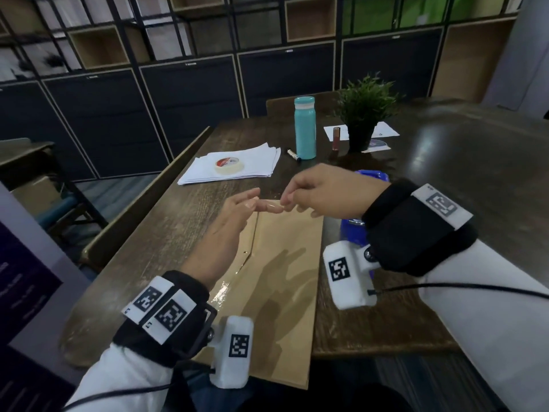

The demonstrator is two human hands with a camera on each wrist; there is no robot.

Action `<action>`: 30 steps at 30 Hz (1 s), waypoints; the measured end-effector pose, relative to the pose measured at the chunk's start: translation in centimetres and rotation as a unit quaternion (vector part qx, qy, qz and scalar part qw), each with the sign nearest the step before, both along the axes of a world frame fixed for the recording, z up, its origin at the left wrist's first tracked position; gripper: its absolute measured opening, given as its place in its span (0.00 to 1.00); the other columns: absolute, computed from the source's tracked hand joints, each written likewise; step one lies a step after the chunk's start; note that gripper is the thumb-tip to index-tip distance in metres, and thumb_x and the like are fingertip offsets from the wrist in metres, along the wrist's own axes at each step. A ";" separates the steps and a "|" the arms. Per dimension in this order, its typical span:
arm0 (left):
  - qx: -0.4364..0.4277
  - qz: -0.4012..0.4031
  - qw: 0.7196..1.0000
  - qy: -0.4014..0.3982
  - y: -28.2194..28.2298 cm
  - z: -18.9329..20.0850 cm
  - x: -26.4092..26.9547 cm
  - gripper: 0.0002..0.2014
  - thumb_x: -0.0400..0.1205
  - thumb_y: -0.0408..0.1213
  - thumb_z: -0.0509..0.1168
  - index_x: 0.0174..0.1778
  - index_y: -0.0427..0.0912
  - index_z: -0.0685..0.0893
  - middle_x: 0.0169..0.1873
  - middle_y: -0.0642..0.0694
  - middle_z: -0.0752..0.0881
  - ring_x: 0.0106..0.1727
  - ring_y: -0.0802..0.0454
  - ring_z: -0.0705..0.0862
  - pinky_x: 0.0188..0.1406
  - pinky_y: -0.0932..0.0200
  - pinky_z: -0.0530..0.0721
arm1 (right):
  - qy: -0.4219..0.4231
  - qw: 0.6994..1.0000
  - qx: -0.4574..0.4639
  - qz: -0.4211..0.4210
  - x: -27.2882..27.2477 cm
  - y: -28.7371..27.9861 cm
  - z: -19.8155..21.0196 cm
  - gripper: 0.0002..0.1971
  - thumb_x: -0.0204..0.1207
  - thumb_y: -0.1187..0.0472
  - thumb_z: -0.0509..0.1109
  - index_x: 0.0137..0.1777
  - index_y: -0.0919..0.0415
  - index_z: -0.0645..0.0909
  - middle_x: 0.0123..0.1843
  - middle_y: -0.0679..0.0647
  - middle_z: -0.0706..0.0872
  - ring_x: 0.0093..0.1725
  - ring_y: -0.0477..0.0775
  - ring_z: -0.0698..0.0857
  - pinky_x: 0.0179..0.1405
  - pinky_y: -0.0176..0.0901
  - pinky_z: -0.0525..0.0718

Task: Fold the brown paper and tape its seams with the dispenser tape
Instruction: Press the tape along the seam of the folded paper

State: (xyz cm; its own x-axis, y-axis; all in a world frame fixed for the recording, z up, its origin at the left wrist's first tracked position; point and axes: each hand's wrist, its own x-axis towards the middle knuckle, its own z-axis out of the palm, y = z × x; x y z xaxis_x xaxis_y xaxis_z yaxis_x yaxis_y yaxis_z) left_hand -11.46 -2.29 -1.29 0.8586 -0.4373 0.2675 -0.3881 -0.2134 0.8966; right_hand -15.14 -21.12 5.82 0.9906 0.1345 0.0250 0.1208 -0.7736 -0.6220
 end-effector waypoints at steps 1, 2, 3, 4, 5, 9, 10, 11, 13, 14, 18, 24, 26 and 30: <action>0.002 0.003 1.000 -0.004 0.2 0.0 0.0 0.23 0.83 0.55 0.48 0.53 0.57 0.90 0.70 0.66 0.73 0.73 0.71 0.69 0.79 0.44 0.63 | 0.021 0.999 0.036 0.001 0.0 0.4 -0.2 0.13 0.84 0.58 0.59 0.56 0.55 0.86 0.50 0.44 0.87 0.54 0.47 0.84 0.55 0.42 0.83; 0.005 0.005 1.000 -0.009 0.4 -0.1 0.0 0.23 0.83 0.54 0.48 0.52 0.57 0.90 0.70 0.67 0.73 0.72 0.72 0.69 0.79 0.44 0.62 | 0.040 0.997 0.064 0.005 0.0 0.7 -0.4 0.13 0.84 0.58 0.59 0.57 0.56 0.85 0.53 0.46 0.88 0.54 0.48 0.84 0.54 0.42 0.83; 0.006 0.006 1.000 -0.012 0.6 -0.2 0.0 0.23 0.83 0.54 0.49 0.52 0.57 0.90 0.69 0.67 0.73 0.72 0.72 0.69 0.80 0.45 0.62 | 0.051 0.996 0.079 0.011 0.1 1.0 -0.4 0.13 0.84 0.58 0.59 0.58 0.57 0.85 0.56 0.48 0.87 0.54 0.47 0.84 0.54 0.41 0.83; 0.003 0.008 1.000 -0.013 0.8 -0.2 0.0 0.22 0.83 0.53 0.49 0.52 0.56 0.90 0.69 0.67 0.73 0.72 0.72 0.69 0.80 0.45 0.62 | 0.054 0.995 0.086 0.016 0.1 1.2 -0.5 0.13 0.84 0.59 0.59 0.59 0.58 0.84 0.57 0.49 0.86 0.54 0.46 0.84 0.53 0.41 0.83; 0.001 0.010 1.000 -0.012 0.9 -0.3 0.1 0.22 0.83 0.53 0.49 0.52 0.55 0.90 0.69 0.66 0.73 0.72 0.72 0.69 0.80 0.46 0.62 | 0.054 0.994 0.097 0.017 0.2 1.4 -0.5 0.13 0.84 0.59 0.59 0.59 0.58 0.84 0.58 0.49 0.85 0.54 0.45 0.84 0.54 0.41 0.83; 0.011 0.015 1.000 -0.024 1.5 -0.5 0.1 0.23 0.82 0.54 0.49 0.52 0.56 0.90 0.70 0.65 0.73 0.74 0.69 0.68 0.80 0.44 0.62 | 0.012 0.991 0.131 -0.001 0.5 1.9 -1.0 0.12 0.82 0.56 0.64 0.56 0.58 0.86 0.54 0.50 0.88 0.55 0.47 0.85 0.53 0.41 0.84; 0.015 0.016 0.999 -0.027 1.6 -0.6 0.1 0.23 0.82 0.55 0.49 0.52 0.56 0.90 0.70 0.65 0.73 0.74 0.69 0.68 0.80 0.44 0.62 | -0.012 0.992 0.124 0.001 0.6 2.0 -1.1 0.11 0.81 0.56 0.66 0.55 0.60 0.86 0.53 0.52 0.89 0.53 0.48 0.86 0.53 0.42 0.85; 0.017 0.017 0.999 -0.027 1.7 -0.6 0.1 0.24 0.81 0.56 0.49 0.52 0.57 0.90 0.70 0.65 0.73 0.74 0.69 0.68 0.80 0.43 0.62 | -0.034 0.992 0.119 0.007 0.7 2.1 -1.2 0.10 0.80 0.57 0.68 0.53 0.61 0.87 0.50 0.52 0.89 0.50 0.47 0.85 0.52 0.42 0.84; 0.022 0.017 0.999 -0.026 2.0 -0.7 0.1 0.24 0.80 0.59 0.48 0.52 0.59 0.90 0.70 0.65 0.73 0.74 0.69 0.67 0.80 0.43 0.62 | -0.067 0.992 0.109 0.015 0.9 2.4 -1.4 0.09 0.79 0.59 0.69 0.51 0.62 0.87 0.43 0.49 0.88 0.44 0.44 0.83 0.47 0.36 0.82; 0.023 0.015 0.999 -0.025 2.1 -0.7 0.1 0.24 0.80 0.58 0.48 0.52 0.59 0.90 0.70 0.65 0.72 0.74 0.69 0.67 0.80 0.43 0.62 | -0.078 0.991 0.103 0.016 1.0 2.6 -1.5 0.08 0.79 0.59 0.69 0.50 0.62 0.88 0.40 0.46 0.86 0.40 0.42 0.82 0.43 0.32 0.81; 0.011 0.019 1.000 -0.018 2.6 -0.8 0.3 0.23 0.82 0.55 0.48 0.52 0.58 0.90 0.70 0.63 0.73 0.74 0.68 0.68 0.80 0.44 0.62 | -0.112 0.990 0.078 0.014 1.3 3.3 -1.8 0.08 0.78 0.57 0.70 0.47 0.60 0.87 0.34 0.42 0.83 0.33 0.38 0.78 0.31 0.21 0.74; -0.017 0.011 1.000 0.014 2.9 -0.7 0.5 0.19 0.82 0.53 0.49 0.52 0.66 0.88 0.69 0.57 0.78 0.74 0.63 0.71 0.79 0.44 0.64 | -0.130 0.990 0.060 0.011 1.4 4.3 -2.4 0.07 0.78 0.56 0.68 0.46 0.56 0.85 0.39 0.41 0.84 0.40 0.38 0.81 0.36 0.29 0.75; -0.026 0.016 0.999 0.032 3.0 -0.9 0.7 0.22 0.81 0.52 0.51 0.61 0.55 0.86 0.69 0.57 0.78 0.73 0.64 0.72 0.79 0.46 0.65 | -0.131 0.990 0.043 0.013 1.5 4.6 -2.6 0.06 0.78 0.54 0.68 0.46 0.56 0.84 0.45 0.45 0.86 0.47 0.43 0.83 0.41 0.31 0.79; -0.022 0.027 0.999 0.037 3.2 -1.0 1.0 0.25 0.80 0.52 0.50 0.63 0.46 0.84 0.69 0.59 0.79 0.72 0.66 0.73 0.77 0.49 0.68 | -0.162 0.986 0.020 0.012 1.6 5.0 -2.9 0.07 0.76 0.54 0.70 0.46 0.56 0.84 0.49 0.47 0.87 0.53 0.46 0.85 0.51 0.42 0.84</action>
State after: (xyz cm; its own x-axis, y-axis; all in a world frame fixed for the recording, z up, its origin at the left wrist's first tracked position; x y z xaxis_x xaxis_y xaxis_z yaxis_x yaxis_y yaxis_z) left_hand -10.50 0.95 -2.33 0.8988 -0.3792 0.2199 -0.3091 -0.1926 0.9313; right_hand -13.54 -16.13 2.94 0.9260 0.1503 0.3464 0.3367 -0.7437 -0.5775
